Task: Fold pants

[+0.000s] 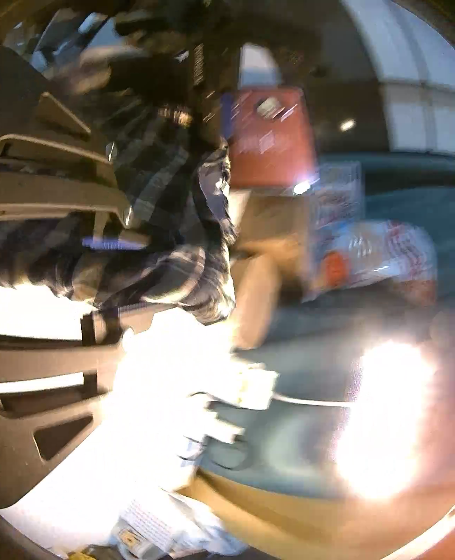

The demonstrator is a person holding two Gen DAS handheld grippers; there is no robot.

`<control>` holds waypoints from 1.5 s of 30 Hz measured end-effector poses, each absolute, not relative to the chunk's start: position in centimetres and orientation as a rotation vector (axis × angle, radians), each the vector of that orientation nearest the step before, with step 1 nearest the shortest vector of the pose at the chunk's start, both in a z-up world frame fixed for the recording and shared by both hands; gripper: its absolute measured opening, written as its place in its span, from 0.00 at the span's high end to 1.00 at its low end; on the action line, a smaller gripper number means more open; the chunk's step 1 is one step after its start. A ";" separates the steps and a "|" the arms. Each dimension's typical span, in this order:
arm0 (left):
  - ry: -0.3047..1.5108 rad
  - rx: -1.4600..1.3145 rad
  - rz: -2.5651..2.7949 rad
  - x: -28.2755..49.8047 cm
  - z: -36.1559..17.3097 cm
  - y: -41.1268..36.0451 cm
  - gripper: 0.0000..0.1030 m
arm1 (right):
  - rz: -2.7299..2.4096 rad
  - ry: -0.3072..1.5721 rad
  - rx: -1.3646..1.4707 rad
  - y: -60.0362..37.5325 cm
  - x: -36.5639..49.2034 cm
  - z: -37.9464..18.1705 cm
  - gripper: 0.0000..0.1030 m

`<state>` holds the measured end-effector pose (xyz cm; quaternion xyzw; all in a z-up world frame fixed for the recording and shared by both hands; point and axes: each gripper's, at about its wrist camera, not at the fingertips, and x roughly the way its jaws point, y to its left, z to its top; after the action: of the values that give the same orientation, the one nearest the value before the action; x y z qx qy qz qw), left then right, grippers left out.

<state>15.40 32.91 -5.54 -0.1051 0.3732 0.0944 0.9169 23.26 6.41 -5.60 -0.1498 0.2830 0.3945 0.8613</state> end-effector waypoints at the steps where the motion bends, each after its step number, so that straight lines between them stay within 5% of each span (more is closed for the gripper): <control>1: 0.772 -0.234 0.205 15.4 -5.9 33.3 0.57 | 0.825 0.596 -0.300 6.1 23.6 -5.9 0.40; 5: 0.731 -0.242 0.250 14.4 -5.1 33.5 0.31 | 0.804 0.605 -0.266 3.8 24.4 -5.9 0.34; 11: 0.658 -0.237 0.206 12.7 -2.2 30.1 0.19 | 0.793 0.605 -0.239 1.2 23.2 -4.2 0.34; 45: 0.473 -0.075 0.102 3.1 5.3 9.1 0.17 | 0.538 0.371 -0.049 -19.6 6.0 3.9 0.34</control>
<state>3.12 9.12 5.27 -0.0371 0.2339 0.0506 0.9702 6.01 -19.59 3.88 -0.0241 0.1822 0.2640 0.9468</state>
